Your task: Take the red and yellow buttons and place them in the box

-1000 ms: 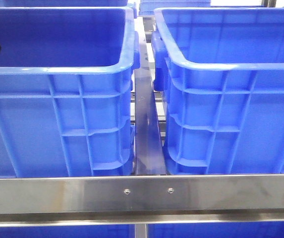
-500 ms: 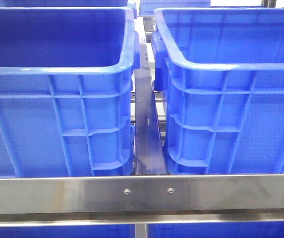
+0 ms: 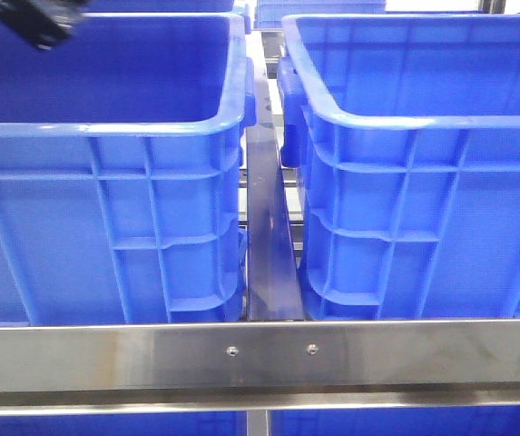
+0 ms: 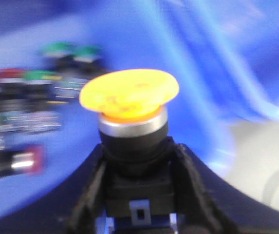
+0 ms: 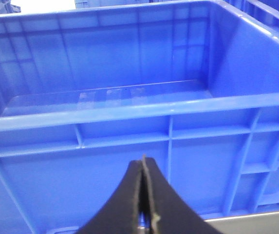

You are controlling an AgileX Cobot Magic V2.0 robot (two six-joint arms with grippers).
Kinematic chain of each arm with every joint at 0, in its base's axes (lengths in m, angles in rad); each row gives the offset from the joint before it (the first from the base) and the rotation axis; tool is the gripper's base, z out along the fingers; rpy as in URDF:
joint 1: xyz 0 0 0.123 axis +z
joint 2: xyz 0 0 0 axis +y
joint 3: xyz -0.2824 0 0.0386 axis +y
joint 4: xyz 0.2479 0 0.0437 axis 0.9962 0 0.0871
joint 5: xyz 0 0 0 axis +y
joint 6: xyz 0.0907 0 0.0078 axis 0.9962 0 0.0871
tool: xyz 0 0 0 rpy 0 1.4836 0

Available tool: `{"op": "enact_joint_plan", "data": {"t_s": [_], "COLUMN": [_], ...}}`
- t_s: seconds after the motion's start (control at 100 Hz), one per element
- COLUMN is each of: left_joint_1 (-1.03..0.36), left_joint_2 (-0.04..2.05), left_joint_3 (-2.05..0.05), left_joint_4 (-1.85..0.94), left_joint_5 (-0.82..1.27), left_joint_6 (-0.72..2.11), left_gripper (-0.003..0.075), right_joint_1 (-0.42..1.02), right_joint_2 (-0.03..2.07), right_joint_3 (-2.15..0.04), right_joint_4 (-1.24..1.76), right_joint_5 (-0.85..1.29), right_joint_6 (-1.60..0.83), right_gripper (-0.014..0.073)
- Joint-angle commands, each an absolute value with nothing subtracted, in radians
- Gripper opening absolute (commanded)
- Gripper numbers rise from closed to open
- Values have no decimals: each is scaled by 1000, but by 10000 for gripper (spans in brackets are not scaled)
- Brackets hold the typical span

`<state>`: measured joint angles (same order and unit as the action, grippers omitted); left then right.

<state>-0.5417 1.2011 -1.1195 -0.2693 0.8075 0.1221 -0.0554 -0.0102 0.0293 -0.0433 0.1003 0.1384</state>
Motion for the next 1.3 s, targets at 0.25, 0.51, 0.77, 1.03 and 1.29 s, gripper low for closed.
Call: {"op": "enact_joint_plan", "data": {"t_s": [0.25,0.51,0.77,1.03,1.29], "left_joint_1": [-809,-837,-837,-837,-837], "left_joint_2": [1212,1261,1284,1284,1284], "left_joint_3": [-1146,-1146,-1146,-1146,-1146], "left_joint_4": [-307,-309,-318,-318,-318], "left_joint_5": [736,738,740,751,754], "left_joint_6": [123,123,123,123,123], "left_gripper": [62,62,62,62,62], "right_joint_1": [-54,-54,-54,-54,-54], "right_joint_2": [-34,-30,83,299,459], "right_joint_3": [12,-102,-340,-564,-710], "right_joint_4": [-50,-50,-35,118,508], "right_joint_5": [-55,46,374,615,702], "right_joint_6": [137,137,137,124,-75], "right_gripper": [-70,-70,-70,64,619]}}
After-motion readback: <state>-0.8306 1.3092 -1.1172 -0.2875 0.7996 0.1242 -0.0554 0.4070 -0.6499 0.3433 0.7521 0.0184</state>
